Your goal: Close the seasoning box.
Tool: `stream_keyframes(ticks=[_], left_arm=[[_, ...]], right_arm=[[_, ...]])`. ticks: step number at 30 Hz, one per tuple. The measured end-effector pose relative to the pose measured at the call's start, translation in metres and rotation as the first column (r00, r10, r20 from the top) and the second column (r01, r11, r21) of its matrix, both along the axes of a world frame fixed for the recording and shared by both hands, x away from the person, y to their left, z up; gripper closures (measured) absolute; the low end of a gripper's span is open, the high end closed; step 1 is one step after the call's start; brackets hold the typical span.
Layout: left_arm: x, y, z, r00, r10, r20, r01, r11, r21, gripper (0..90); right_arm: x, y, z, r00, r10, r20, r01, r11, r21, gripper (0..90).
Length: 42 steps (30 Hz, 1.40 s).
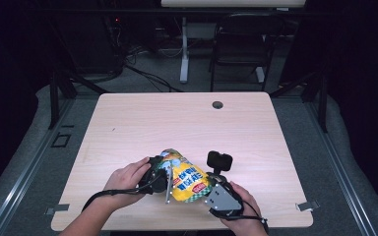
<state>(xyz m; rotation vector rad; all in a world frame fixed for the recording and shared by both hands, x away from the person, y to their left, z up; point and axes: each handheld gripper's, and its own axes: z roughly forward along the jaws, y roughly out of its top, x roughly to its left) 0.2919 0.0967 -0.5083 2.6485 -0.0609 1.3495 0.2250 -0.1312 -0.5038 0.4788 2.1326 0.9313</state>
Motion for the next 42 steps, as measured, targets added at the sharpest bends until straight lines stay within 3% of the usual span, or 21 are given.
stream_keyframes(ticks=[3, 8, 13, 18, 20, 26, 28, 37, 42], left_arm=[[0.001, 0.001, 0.0, 1.0, -0.003, 0.0, 0.003, 1.0, -0.005, 60.4], [0.001, 0.001, 0.0, 1.0, -0.004, -0.009, 0.004, 1.0, -0.005, 60.8], [0.002, 0.001, 0.0, 0.9997, -0.004, -0.025, 0.004, 0.9999, -0.012, 61.3], [0.002, 0.001, 0.001, 0.9991, -0.005, -0.042, 0.005, 0.9999, -0.012, 61.4], [0.002, 0.002, 0.003, 0.9996, -0.014, -0.024, 0.013, 0.9999, -0.004, 61.5], [0.001, 0.003, 0.008, 0.9995, -0.013, -0.029, 0.014, 0.9998, 0.017, 61.5], [0.001, 0.003, 0.007, 0.9995, -0.016, -0.027, 0.016, 0.9999, -0.001, 61.5], [0.002, 0.003, 0.01, 0.9991, -0.019, -0.037, 0.019, 0.9997, 0.017, 61.5], [0.002, 0.002, 0.012, 0.9989, -0.015, -0.044, 0.015, 0.9998, 0.012, 61.4]], right_arm=[[-0.001, 0.002, -0.001, 0.9999, -0.003, 0.011, 0.003, 1.0, -0.016, 73.2], [0.0, 0.0, -0.001, 1.0, -0.002, -0.001, 0.002, 1.0, 0.015, 67.2], [0.002, -0.003, -0.003, 1.0, -0.003, -0.005, 0.003, 1.0, 0.013, 62.5], [0.002, -0.005, -0.004, 1.0, -0.001, 0.003, 0.001, 1.0, -0.021, 62.6], [0.002, -0.005, -0.005, 1.0, -0.006, 0.005, 0.006, 0.999, -0.034, 62.6], [0.003, -0.004, -0.005, 0.9996, -0.009, 0.027, 0.01, 0.998, -0.057, 64.7], [0.002, -0.003, -0.006, 0.9994, -0.007, 0.034, 0.01, 0.997, -0.077, 66.2], [0.0, 0.002, -0.006, 0.9973, 0.0, 0.073, 0.012, 0.987, -0.162, 70.1], [-0.001, 0.002, -0.006, 0.9969, -0.001, 0.079, 0.014, 0.987, -0.159, 70.5]])
